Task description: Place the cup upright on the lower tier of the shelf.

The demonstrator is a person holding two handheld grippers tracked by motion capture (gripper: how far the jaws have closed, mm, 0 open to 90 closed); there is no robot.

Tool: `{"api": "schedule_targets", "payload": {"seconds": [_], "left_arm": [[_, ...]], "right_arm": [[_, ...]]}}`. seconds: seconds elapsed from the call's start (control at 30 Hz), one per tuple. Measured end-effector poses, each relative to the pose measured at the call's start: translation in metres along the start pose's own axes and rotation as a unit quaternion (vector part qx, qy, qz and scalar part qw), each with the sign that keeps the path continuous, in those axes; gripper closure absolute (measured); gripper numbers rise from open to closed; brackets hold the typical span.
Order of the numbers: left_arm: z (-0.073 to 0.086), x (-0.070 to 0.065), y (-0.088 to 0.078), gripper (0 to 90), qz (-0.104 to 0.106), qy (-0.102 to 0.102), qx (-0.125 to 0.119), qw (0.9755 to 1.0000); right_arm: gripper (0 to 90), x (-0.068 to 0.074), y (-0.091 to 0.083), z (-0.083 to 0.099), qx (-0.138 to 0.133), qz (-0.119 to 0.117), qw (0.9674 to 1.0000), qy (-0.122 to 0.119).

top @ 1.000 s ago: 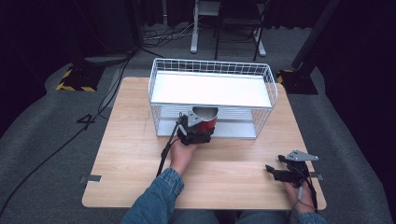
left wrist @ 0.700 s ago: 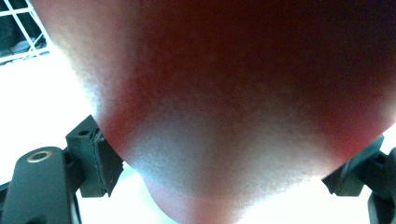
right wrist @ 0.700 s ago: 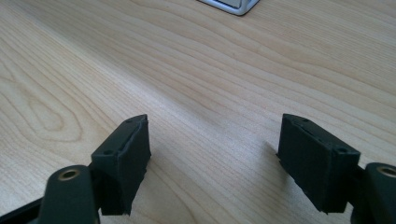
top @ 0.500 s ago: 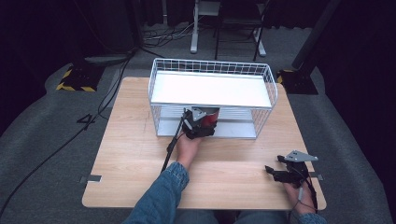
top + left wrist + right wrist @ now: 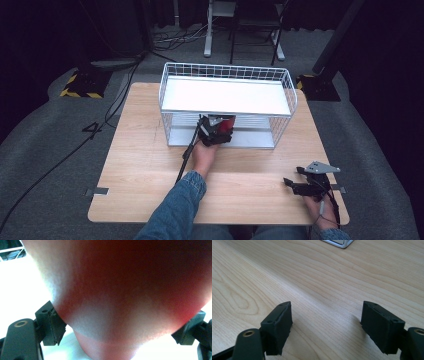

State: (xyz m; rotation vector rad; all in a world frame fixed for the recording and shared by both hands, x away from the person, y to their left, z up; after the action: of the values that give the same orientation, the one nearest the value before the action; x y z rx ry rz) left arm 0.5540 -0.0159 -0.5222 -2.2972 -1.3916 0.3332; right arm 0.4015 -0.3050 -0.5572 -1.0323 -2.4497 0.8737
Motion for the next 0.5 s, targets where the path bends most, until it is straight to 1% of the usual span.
{"api": "schedule_targets", "payload": {"seconds": [0.3, 0.37, 0.5], "left_arm": [[0.0, 0.0001, 0.0012, 15.8, 0.006, -0.003, -0.004, 1.0], [-0.0003, 0.0016, 0.0016, 14.7, 0.0, 0.002, -0.005, 1.0], [-0.0021, 0.0008, 0.0011, 13.1, -0.001, 0.005, -0.007, 1.0]], "right_arm": [[25.2, 0.0003, 0.0, 0.0, 0.0, -0.001, 1.0, -0.001], [24.6, 0.0001, 0.0002, 0.0, 0.0, -0.002, 1.0, 0.001], [24.2, -0.0001, 0.0002, 0.0001, 0.001, -0.003, 1.0, 0.002]]}}
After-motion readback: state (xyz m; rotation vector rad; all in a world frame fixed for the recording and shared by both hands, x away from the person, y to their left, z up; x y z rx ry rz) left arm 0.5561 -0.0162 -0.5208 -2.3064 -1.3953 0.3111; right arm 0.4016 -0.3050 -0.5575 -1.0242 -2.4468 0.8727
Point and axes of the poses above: each handheld gripper's, and its own axes: y roughly forward along the jaws, z roughly out of its underside, x roughly to its left, the point moved 8 cm from there along y, roughly forward along the jaws, and after that the axes turned 8 degrees about -z, right-handed, at the moved point
